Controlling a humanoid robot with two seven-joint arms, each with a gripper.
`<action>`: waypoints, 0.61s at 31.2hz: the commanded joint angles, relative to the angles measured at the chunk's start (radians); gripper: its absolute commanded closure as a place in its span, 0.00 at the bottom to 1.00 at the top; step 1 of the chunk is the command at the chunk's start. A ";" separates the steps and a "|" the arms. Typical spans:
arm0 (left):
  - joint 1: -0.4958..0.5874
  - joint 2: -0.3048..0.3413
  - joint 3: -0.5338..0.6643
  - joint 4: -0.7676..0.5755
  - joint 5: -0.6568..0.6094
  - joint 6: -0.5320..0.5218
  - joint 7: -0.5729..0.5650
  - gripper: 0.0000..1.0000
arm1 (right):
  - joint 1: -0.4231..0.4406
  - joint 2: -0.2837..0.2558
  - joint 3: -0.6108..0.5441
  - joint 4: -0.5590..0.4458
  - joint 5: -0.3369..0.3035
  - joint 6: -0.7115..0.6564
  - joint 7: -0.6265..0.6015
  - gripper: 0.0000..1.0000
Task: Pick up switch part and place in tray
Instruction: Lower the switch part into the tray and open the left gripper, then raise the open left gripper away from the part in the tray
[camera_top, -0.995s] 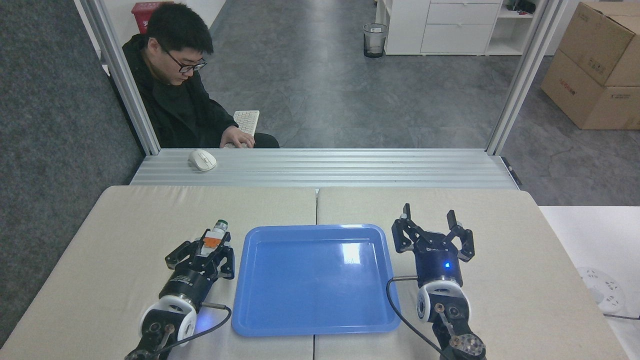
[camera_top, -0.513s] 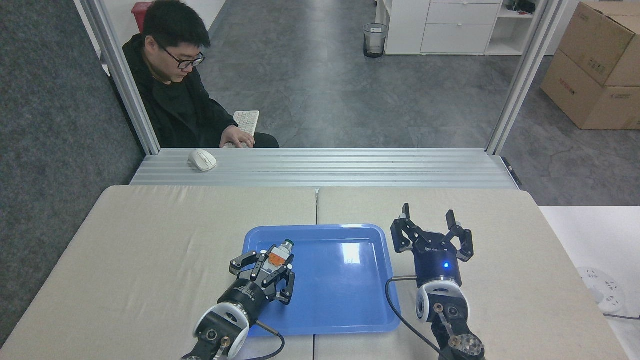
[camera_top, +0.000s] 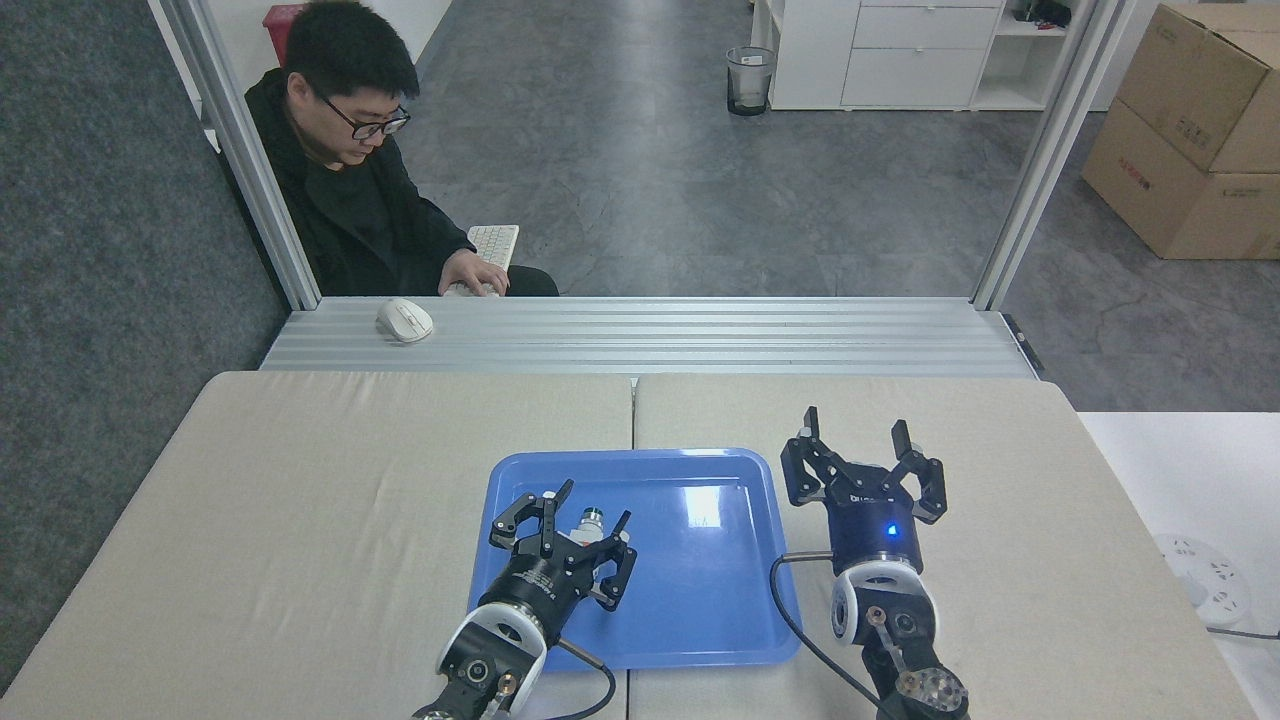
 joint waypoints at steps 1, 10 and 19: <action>-0.011 -0.026 0.023 -0.045 -0.003 0.100 0.018 0.02 | 0.000 0.001 0.000 0.000 0.000 -0.001 0.000 0.00; -0.088 0.029 0.332 0.016 0.085 0.112 0.046 0.01 | 0.000 0.001 0.000 0.000 0.000 0.000 0.000 0.00; -0.132 0.178 0.378 0.109 0.316 0.072 0.077 0.01 | 0.000 0.001 0.000 0.000 0.000 0.001 0.000 0.00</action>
